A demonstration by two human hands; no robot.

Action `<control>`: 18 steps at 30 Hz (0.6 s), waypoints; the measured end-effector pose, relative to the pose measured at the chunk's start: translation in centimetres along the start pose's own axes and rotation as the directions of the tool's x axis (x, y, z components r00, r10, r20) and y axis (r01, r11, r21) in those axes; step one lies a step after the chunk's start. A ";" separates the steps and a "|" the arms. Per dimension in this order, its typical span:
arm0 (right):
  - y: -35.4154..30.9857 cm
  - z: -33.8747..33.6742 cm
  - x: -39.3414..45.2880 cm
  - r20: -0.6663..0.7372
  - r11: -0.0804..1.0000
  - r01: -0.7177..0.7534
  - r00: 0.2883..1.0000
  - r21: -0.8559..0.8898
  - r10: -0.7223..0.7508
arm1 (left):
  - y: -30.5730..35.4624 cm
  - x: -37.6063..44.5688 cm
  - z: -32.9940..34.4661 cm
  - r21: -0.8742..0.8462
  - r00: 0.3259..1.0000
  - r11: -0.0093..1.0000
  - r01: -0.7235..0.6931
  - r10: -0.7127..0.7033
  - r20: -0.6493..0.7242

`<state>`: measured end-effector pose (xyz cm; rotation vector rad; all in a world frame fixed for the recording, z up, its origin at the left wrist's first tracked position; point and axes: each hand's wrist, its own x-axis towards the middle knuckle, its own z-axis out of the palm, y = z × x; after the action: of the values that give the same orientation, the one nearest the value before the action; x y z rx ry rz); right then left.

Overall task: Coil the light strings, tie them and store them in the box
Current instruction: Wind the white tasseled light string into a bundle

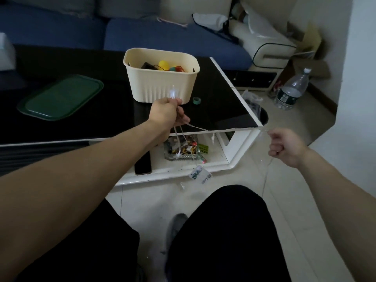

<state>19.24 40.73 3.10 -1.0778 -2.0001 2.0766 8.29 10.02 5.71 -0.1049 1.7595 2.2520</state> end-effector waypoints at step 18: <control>-6.8 14.7 -3.2 0.359 0.957 0.288 0.891 0.028 -0.278 | 1.0 0.9 -1.2 0.149 0.994 0.986 -0.075 0.063 0.085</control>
<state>11.30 27.59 9.26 -0.3849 -2.1810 2.2118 7.04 8.85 6.11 0.0770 1.9114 2.1274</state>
